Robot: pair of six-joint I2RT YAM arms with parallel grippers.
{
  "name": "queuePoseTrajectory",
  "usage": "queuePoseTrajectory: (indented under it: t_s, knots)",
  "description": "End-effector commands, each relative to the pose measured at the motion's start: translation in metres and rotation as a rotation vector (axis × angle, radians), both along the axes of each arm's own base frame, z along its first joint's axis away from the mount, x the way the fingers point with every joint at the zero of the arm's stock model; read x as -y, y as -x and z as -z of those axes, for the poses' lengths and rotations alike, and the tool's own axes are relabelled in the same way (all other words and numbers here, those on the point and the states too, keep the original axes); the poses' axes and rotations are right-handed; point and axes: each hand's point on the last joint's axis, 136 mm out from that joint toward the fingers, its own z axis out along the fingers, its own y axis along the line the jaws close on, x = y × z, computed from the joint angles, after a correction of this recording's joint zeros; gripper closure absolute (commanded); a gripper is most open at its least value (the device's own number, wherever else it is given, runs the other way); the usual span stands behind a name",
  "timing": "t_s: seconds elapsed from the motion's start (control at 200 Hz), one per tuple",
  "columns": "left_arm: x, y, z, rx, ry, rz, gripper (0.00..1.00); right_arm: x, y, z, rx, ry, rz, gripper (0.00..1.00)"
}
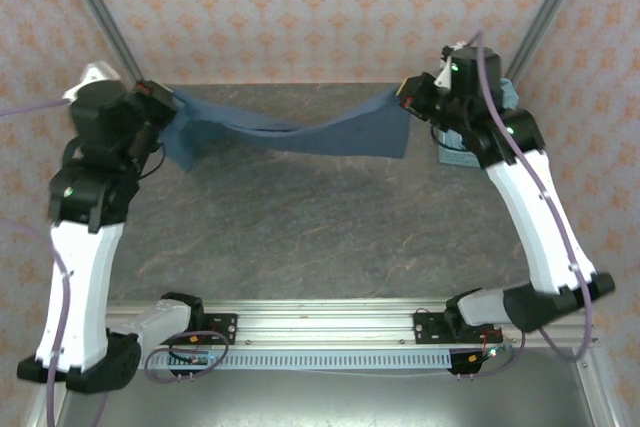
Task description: Fold and stack the t-shirts
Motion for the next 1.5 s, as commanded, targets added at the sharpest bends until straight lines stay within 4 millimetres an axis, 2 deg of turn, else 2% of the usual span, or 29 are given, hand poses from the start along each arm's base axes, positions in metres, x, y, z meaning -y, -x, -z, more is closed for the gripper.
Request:
queuePoseTrajectory:
  t_s: [0.0,0.06,0.11,0.2,0.23,0.35,0.465,0.58,0.701,0.766,0.821,0.981,1.076,1.136,1.216,1.281,1.366,1.386,1.416,1.436,1.496]
  knots:
    - [-0.016,0.034,-0.062,0.174,-0.01,-0.067,1.0,-0.005,0.042,-0.052,0.155,-0.104,-0.111,1.0]
    - [-0.014,0.036,-0.08,0.203,-0.017,-0.053,1.0,-0.006,0.053,-0.06,0.155,-0.144,-0.131,1.0]
    - [-0.013,0.034,-0.093,0.214,-0.026,-0.045,1.0,-0.01,0.055,-0.063,0.148,-0.175,-0.147,1.0]
    - [-0.01,0.013,-0.097,0.168,-0.059,-0.038,1.0,-0.018,0.046,-0.059,0.103,-0.218,-0.155,1.0]
    - [-0.008,0.003,-0.096,0.149,-0.07,-0.033,1.0,-0.024,0.032,-0.049,0.062,-0.221,-0.157,1.0]
    - [-0.001,-0.046,-0.083,0.091,-0.09,-0.002,1.0,-0.042,-0.007,-0.03,0.008,-0.257,-0.156,1.0]
    - [-0.01,-0.096,-0.06,0.031,-0.078,-0.002,1.0,-0.051,-0.055,-0.008,-0.028,-0.291,-0.131,1.0]
    - [-0.02,-0.142,-0.039,-0.014,-0.07,0.023,1.0,-0.052,-0.103,0.008,-0.048,-0.281,-0.095,1.0]
    - [-0.026,-0.174,-0.042,0.003,-0.075,0.063,1.0,-0.044,-0.148,0.012,-0.047,-0.28,-0.062,1.0]
    - [-0.029,-0.179,-0.057,0.044,-0.089,0.069,1.0,-0.037,-0.167,0.006,-0.034,-0.281,-0.048,1.0]
    - [-0.028,-0.177,-0.076,0.097,-0.108,0.073,1.0,-0.028,-0.179,-0.007,-0.01,-0.278,-0.031,1.0]
    - [-0.022,-0.149,-0.128,0.262,-0.118,0.087,1.0,0.012,-0.201,-0.049,0.077,-0.275,0.052,1.0]
    - [-0.012,-0.127,-0.145,0.309,-0.103,0.122,1.0,0.04,-0.208,-0.065,0.12,-0.297,0.106,1.0]
    - [-0.003,-0.117,-0.142,0.29,-0.1,0.155,1.0,0.054,-0.21,-0.065,0.123,-0.298,0.126,1.0]
    - [0.013,-0.111,-0.116,0.198,-0.093,0.213,1.0,0.06,-0.209,-0.052,0.089,-0.256,0.125,1.0]
    - [0.028,-0.113,-0.07,0.061,-0.078,0.265,1.0,0.059,-0.208,-0.024,0.007,-0.209,0.113,1.0]
    - [0.048,-0.117,0.015,-0.14,-0.033,0.327,1.0,0.059,-0.201,0.03,-0.146,-0.134,0.112,1.0]
    - [0.053,-0.116,0.035,-0.18,-0.011,0.342,1.0,0.061,-0.199,0.047,-0.189,-0.106,0.125,1.0]
    - [0.06,-0.113,0.064,-0.234,0.014,0.359,1.0,0.065,-0.195,0.071,-0.237,-0.066,0.144,1.0]
    - [0.064,-0.111,0.085,-0.274,0.022,0.364,1.0,0.068,-0.192,0.078,-0.24,-0.046,0.157,1.0]
    - [0.077,-0.1,0.15,-0.4,0.038,0.376,1.0,0.079,-0.178,0.127,-0.298,-0.019,0.212,1.0]
